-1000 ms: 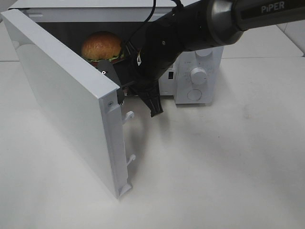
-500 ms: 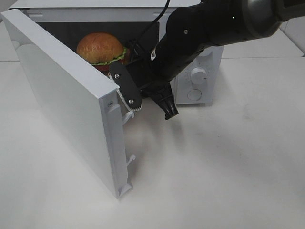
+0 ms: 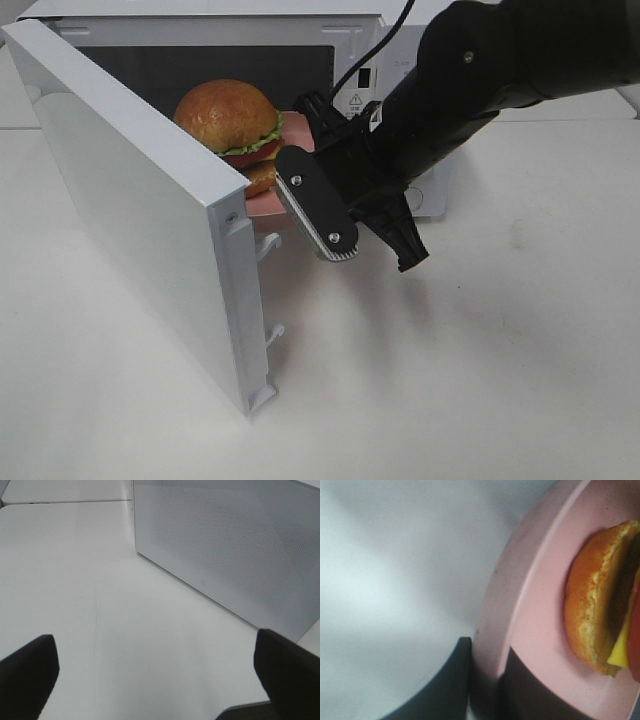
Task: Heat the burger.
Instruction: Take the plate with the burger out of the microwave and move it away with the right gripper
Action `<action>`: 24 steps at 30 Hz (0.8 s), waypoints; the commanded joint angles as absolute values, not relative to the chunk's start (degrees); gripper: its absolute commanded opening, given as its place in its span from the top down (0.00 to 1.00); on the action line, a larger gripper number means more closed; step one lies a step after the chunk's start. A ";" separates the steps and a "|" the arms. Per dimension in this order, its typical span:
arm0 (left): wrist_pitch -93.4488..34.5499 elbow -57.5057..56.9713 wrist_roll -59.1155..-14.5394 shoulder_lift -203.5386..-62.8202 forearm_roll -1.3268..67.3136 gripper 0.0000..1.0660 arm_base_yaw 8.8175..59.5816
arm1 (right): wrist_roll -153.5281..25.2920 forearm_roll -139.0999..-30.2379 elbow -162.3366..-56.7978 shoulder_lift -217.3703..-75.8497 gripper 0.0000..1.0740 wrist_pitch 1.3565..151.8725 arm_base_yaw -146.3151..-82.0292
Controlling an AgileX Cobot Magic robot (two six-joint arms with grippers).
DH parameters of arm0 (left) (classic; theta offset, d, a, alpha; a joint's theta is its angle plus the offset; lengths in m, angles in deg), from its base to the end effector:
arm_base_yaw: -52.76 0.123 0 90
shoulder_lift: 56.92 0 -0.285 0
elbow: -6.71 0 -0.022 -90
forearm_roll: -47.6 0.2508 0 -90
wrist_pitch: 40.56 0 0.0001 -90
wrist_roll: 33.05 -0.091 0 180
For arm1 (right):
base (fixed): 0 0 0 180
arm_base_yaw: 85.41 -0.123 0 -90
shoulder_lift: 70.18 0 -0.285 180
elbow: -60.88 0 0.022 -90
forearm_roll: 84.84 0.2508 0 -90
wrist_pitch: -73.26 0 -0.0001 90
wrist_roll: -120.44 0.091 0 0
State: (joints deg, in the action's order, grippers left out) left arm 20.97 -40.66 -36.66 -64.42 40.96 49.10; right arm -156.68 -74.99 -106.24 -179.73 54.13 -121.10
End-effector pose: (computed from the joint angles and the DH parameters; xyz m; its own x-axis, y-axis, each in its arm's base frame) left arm -0.0095 -0.0087 0.2824 -0.4400 0.0357 -0.8973 0.1578 0.9867 -0.0381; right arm 0.3021 0.2233 0.2047 0.5862 -0.8073 -0.0677 -0.6568 -0.4247 -0.6231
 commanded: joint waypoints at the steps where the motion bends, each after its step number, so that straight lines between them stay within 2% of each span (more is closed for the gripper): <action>1: 20.86 -40.89 -36.37 -64.14 40.56 0.08 49.27 | -157.02 -74.30 -104.53 -176.40 1.00 59.00 -120.42; 24: 20.86 -40.89 -36.37 -64.14 40.56 0.08 49.27 | -153.99 -76.13 -80.86 -153.77 1.00 60.31 -120.42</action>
State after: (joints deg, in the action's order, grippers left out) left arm 20.97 -40.66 -36.66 -64.42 40.96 49.10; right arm -154.90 -76.07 -81.49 -156.06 56.99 -120.53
